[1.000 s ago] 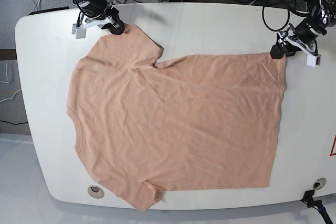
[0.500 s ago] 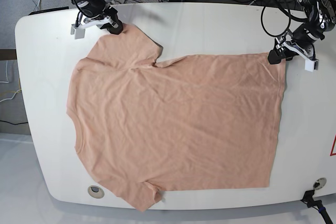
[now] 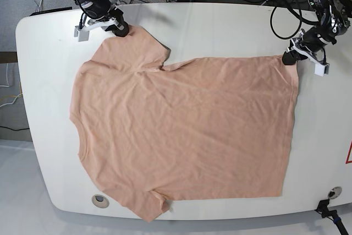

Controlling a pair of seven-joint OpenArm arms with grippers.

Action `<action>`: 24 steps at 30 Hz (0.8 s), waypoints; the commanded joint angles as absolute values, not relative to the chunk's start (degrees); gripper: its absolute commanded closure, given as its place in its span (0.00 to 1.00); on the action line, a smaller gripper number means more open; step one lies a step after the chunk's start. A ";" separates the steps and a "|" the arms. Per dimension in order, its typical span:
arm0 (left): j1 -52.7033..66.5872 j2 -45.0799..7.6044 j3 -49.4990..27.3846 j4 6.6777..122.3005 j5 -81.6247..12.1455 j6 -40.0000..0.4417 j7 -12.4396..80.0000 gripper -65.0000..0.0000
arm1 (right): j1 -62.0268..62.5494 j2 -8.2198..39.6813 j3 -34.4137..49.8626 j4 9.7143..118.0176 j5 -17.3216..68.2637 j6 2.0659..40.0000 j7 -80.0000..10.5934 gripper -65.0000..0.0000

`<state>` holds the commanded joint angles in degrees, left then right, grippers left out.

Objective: Fold the T-shirt properly
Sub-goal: 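Lift and pull the shirt edge toward the robot with both grippers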

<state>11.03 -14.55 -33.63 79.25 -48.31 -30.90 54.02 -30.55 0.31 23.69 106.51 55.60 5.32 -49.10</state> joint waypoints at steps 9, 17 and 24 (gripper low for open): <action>11.38 -14.73 -33.63 79.34 -48.66 -31.08 54.20 1.00 | -30.90 0.31 23.69 109.41 55.87 5.41 -49.10 1.00; 13.05 -14.81 -33.80 82.42 -48.75 -31.08 54.29 1.00 | -31.78 0.31 23.69 109.49 55.87 5.58 -49.10 1.00; 18.24 -14.73 -33.80 90.15 -48.75 -31.08 55.43 1.00 | -35.21 0.13 23.69 111.52 56.04 5.67 -49.10 1.00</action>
